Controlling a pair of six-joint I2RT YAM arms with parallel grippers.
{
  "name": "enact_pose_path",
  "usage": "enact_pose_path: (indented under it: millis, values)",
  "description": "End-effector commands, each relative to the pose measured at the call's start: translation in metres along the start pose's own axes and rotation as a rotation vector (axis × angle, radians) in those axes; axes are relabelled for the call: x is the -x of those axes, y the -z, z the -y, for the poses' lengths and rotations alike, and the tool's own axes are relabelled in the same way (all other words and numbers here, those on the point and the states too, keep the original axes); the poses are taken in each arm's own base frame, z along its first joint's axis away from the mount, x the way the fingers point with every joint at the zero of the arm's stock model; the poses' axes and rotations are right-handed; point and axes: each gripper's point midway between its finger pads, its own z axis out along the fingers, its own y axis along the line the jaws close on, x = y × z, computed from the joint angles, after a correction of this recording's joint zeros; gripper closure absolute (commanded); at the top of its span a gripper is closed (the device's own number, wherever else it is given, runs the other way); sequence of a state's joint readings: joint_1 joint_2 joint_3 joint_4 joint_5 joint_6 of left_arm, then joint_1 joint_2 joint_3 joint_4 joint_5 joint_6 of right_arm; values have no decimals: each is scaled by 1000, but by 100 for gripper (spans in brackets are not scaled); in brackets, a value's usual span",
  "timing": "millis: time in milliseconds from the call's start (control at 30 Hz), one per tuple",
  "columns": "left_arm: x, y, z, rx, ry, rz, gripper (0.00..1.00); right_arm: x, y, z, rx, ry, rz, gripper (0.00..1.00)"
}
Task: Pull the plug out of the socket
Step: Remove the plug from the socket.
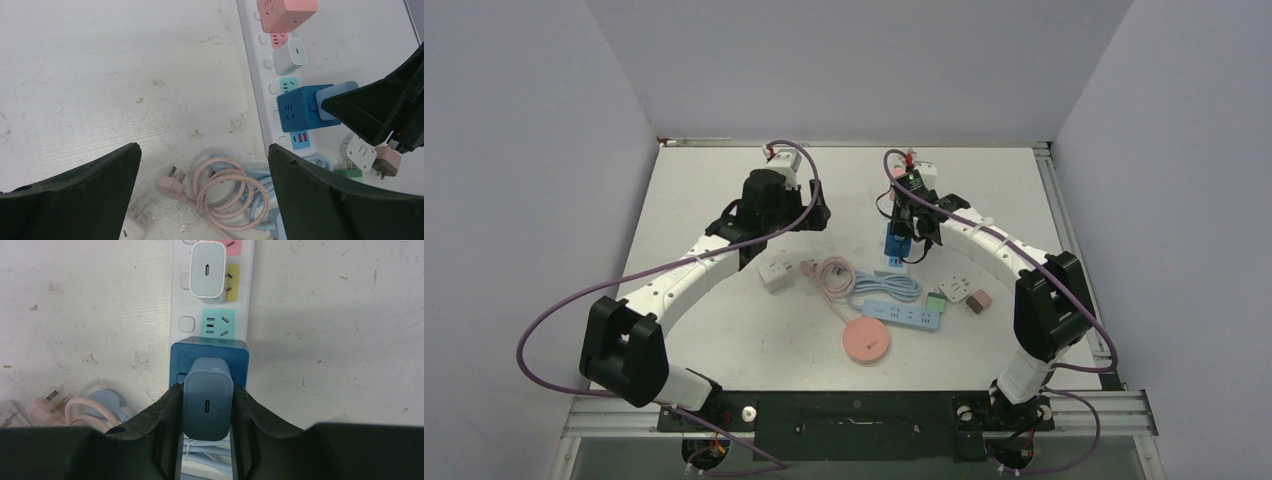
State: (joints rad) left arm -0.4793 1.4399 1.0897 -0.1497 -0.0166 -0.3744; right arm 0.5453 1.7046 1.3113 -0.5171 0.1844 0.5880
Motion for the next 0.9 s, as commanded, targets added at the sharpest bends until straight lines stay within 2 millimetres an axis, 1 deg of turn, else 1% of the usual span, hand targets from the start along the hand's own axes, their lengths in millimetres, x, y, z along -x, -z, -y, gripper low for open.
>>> enact_pose_path:
  millis: [0, 33, 100, 167, 200, 267, 367, 400, 467, 500, 600, 667, 767, 867]
  values:
    - [16, 3, 22, -91, 37, 40, 3, 15, 13, -29, 98, 20, 46, 92]
    - [13, 3, 29, -131, 42, 36, 3, 14, 15, -36, 126, 29, 47, 94]
    - [9, 3, 38, -192, 57, 34, 1, 10, 18, -51, 186, 50, 49, 95]
    - [2, 1, 41, -214, 62, 14, 0, 8, 23, -64, 229, 65, 56, 95]
    - [-1, -1, 41, -214, 66, 5, 4, 6, 25, -70, 244, 71, 59, 95]
    - [-9, -6, 40, -218, 89, -24, 6, 3, 29, -83, 275, 80, 67, 95]
    - [-16, -12, 56, -303, 140, -47, 8, -4, 31, -96, 301, 80, 68, 95]
    - [-22, -14, 60, -333, 155, -69, 10, -7, 31, -99, 303, 78, 65, 95]
    - [-31, -19, 69, -390, 207, -104, 18, -11, 31, -101, 298, 74, 63, 95]
    - [-38, -23, 71, -402, 230, -129, 24, -12, 31, -102, 295, 74, 65, 95]
    - [-52, -29, 74, -426, 287, -182, 33, -14, 29, -99, 277, 71, 63, 95]
    - [-57, -31, 72, -412, 319, -200, 36, -15, 28, -96, 260, 71, 64, 95]
    - [-66, -33, 63, -358, 361, -205, 43, -15, 27, -92, 244, 72, 65, 95]
    - [-71, -36, 59, -339, 390, -207, 51, -15, 27, -93, 245, 71, 66, 95]
